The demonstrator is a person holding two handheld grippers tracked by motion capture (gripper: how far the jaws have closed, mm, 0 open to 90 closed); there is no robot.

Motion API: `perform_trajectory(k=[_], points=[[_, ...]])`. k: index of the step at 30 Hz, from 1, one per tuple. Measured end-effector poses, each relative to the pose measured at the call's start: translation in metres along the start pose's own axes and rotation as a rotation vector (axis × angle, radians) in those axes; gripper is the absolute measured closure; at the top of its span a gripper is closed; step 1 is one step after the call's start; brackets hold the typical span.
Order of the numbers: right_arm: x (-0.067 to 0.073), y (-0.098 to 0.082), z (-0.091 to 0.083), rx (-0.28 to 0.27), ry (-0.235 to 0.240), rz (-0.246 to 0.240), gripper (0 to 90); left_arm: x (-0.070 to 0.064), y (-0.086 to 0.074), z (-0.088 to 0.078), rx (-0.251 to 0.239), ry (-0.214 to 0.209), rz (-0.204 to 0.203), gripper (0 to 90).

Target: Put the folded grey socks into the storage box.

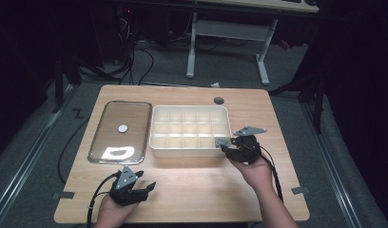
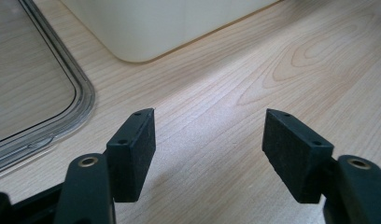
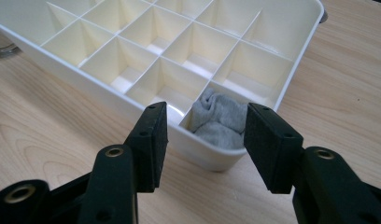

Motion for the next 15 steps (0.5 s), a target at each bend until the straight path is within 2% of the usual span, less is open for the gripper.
perform_trajectory(k=[1,3,4,7,8,10,15], points=[[-0.001,-0.009,-0.002,-0.022,0.003,0.006,48.5,0.0,0.0,0.0,0.001,-0.003,-0.001,35.3],[0.0,-0.013,-0.003,-0.032,0.001,0.012,48.3,-0.001,-0.002,0.001,-0.001,-0.01,-0.007,35.3],[0.0,-0.022,-0.004,-0.058,-0.018,0.008,48.6,-0.002,-0.002,0.001,0.003,-0.024,-0.012,35.3],[0.002,-0.03,-0.004,-0.087,-0.027,0.002,49.0,-0.003,-0.002,0.0,0.003,-0.027,-0.01,35.3],[0.005,-0.04,-0.004,-0.101,-0.026,0.005,48.9,-0.005,-0.003,-0.002,-0.003,-0.024,-0.012,35.3],[0.007,-0.043,-0.004,-0.103,-0.025,0.002,48.7,-0.006,-0.003,-0.003,-0.008,-0.023,-0.016,35.4],[0.023,-0.065,-0.005,-0.122,-0.028,-0.024,47.7,-0.009,-0.003,-0.008,-0.02,-0.008,-0.014,35.4]])
Point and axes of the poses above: each handheld gripper's, and its own axes: z roughly forward along the jaws, y roughly out of its top, x roughly to its left, the point moved 1 cm from there along z, roughly forward along the jaws, and after that the axes turned 9 degrees about -y, right-handed, at the moved point
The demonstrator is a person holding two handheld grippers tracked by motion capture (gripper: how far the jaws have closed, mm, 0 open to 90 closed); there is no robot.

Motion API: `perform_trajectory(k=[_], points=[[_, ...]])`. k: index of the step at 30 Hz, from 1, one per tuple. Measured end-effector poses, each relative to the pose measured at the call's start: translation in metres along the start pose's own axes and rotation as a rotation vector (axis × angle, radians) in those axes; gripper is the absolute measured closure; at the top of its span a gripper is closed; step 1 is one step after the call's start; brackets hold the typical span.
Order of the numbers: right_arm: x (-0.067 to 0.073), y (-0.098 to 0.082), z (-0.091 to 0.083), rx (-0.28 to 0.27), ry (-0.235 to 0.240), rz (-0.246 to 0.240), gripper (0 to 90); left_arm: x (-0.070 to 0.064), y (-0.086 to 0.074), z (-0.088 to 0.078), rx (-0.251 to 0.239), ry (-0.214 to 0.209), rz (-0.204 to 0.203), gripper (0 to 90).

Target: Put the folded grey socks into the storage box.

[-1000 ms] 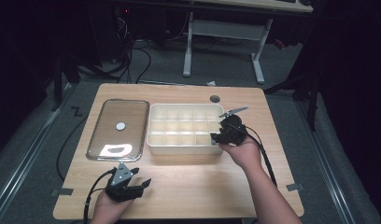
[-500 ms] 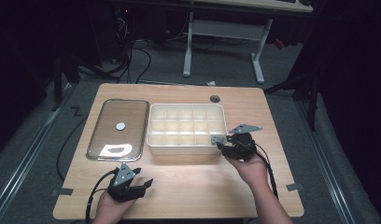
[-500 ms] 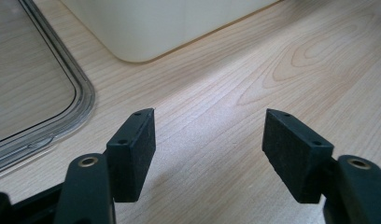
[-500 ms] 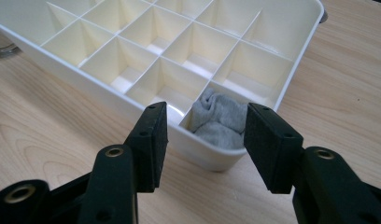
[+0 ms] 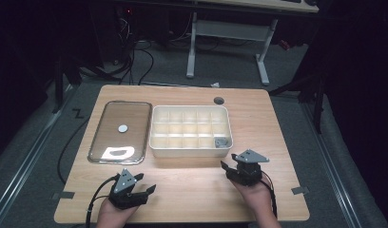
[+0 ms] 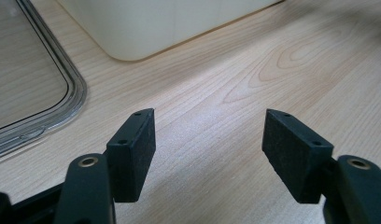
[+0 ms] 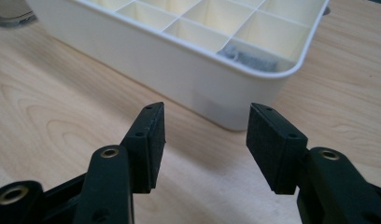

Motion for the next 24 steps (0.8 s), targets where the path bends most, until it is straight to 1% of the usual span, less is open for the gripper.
perform_trajectory(k=[1,2,4,5,6,7,8,9,10,11,12,13,16,18,21,24], points=[[0.007,-0.008,-0.001,-0.001,0.006,-0.003,46.3,-0.001,0.0,0.0,-0.001,0.004,0.002,35.4],[0.007,-0.008,-0.001,-0.001,0.006,-0.003,46.3,-0.002,0.0,-0.001,0.0,0.006,0.006,35.4],[0.016,-0.021,-0.005,-0.015,0.0,-0.014,45.6,-0.003,0.0,-0.001,-0.004,0.013,0.008,35.4],[0.018,-0.027,-0.008,-0.025,-0.003,-0.007,45.6,-0.004,-0.001,-0.002,-0.007,0.015,0.005,35.4],[0.022,-0.038,-0.014,-0.055,-0.012,0.019,46.5,-0.004,-0.002,-0.002,-0.01,0.02,0.001,35.4],[0.024,-0.051,-0.018,-0.051,0.009,0.046,46.4,-0.004,-0.002,-0.003,-0.011,0.023,-0.002,35.4],[0.024,-0.051,-0.018,-0.051,0.009,0.046,46.4,-0.004,-0.002,-0.003,-0.013,0.025,-0.004,35.4],[0.025,-0.055,-0.018,-0.027,0.034,0.032,46.0,-0.004,-0.003,-0.004,-0.014,0.029,-0.005,35.4],[0.024,-0.062,-0.016,-0.014,0.019,0.024,46.5,-0.003,-0.003,-0.004,-0.013,0.037,-0.014,35.4],[0.024,-0.062,-0.016,-0.014,0.019,0.024,46.5,-0.003,-0.003,-0.004,-0.013,0.037,-0.014,35.4],[0.023,-0.064,-0.015,0.004,0.029,0.037,46.5,-0.002,-0.004,-0.005,-0.013,0.04,-0.018,35.4],[0.022,-0.063,-0.013,0.007,0.029,0.05,46.4,-0.002,-0.004,-0.006,-0.017,0.042,-0.019,35.4],[0.023,-0.056,-0.012,-0.022,0.017,0.045,46.2,0.0,-0.006,-0.01,-0.019,0.053,-0.021,35.4],[0.023,-0.056,-0.011,-0.023,0.019,0.051,46.3,0.001,-0.006,-0.011,-0.021,0.055,-0.025,35.4],[0.026,-0.056,-0.009,-0.015,0.018,0.036,46.5,0.003,-0.008,-0.014,-0.024,0.056,-0.032,35.4],[0.026,-0.055,-0.009,-0.018,0.016,0.037,46.5,0.004,-0.008,-0.015,-0.024,0.053,-0.032,35.4]])
Point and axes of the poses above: each handheld gripper's, and its own axes: z roughly forward along the jaws, y roughly out of its top, x roughly to its left, the point moved 1 cm from there along z, roughly forward along the jaws, and after that the axes turned 9 degrees about -y, right-handed, at the moved point
